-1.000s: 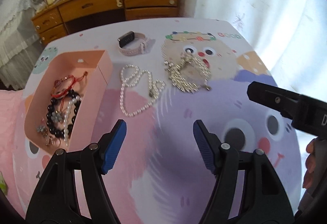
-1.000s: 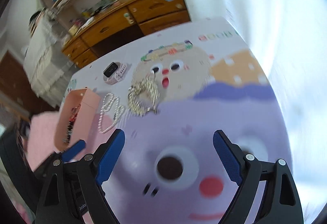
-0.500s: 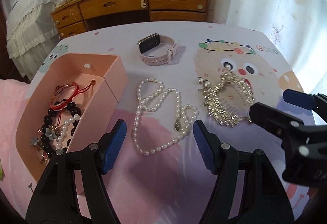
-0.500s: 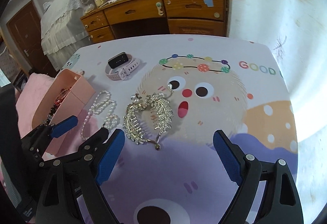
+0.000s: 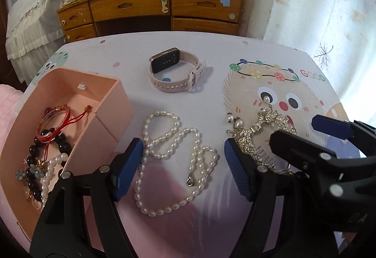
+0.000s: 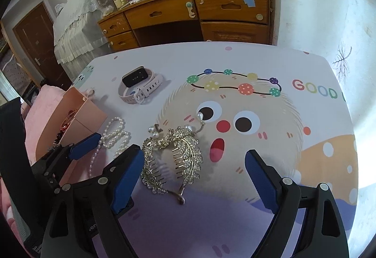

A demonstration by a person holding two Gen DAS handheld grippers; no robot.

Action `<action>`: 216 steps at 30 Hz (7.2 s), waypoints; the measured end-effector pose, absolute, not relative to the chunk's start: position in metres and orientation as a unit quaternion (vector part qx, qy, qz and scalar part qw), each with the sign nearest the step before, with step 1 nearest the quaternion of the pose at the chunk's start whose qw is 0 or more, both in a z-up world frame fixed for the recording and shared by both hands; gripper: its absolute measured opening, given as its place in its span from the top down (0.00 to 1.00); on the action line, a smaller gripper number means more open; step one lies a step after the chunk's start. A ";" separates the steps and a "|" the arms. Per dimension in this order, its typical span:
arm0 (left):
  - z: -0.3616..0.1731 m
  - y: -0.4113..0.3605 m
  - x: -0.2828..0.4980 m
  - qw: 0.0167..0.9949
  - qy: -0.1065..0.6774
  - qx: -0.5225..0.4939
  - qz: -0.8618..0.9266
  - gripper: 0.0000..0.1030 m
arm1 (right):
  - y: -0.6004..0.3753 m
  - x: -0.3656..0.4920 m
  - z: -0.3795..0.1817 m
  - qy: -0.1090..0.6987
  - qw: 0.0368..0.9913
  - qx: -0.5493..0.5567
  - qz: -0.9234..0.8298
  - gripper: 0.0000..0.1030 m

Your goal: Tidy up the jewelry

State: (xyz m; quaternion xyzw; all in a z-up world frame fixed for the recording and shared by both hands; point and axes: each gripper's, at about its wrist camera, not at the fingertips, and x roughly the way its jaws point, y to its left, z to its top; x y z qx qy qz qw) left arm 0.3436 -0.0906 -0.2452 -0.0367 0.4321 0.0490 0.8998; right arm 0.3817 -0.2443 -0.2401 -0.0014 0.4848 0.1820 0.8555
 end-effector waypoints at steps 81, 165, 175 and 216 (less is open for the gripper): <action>-0.054 0.093 0.262 0.890 0.450 -0.064 0.034 0.93 | -0.096 0.294 -0.134 0.443 0.804 0.129 0.375 0.75; -0.112 0.016 0.388 0.848 0.502 0.045 -0.164 0.92 | -0.160 0.254 -0.139 0.546 0.825 0.126 0.075 0.28; -0.126 0.060 0.309 0.836 0.535 0.022 -0.118 0.92 | -0.152 0.210 -0.120 0.539 0.837 0.085 0.050 0.20; -0.024 -0.032 0.035 0.865 0.501 -0.027 0.003 0.40 | -0.253 0.004 -0.063 0.542 0.833 0.017 0.108 0.02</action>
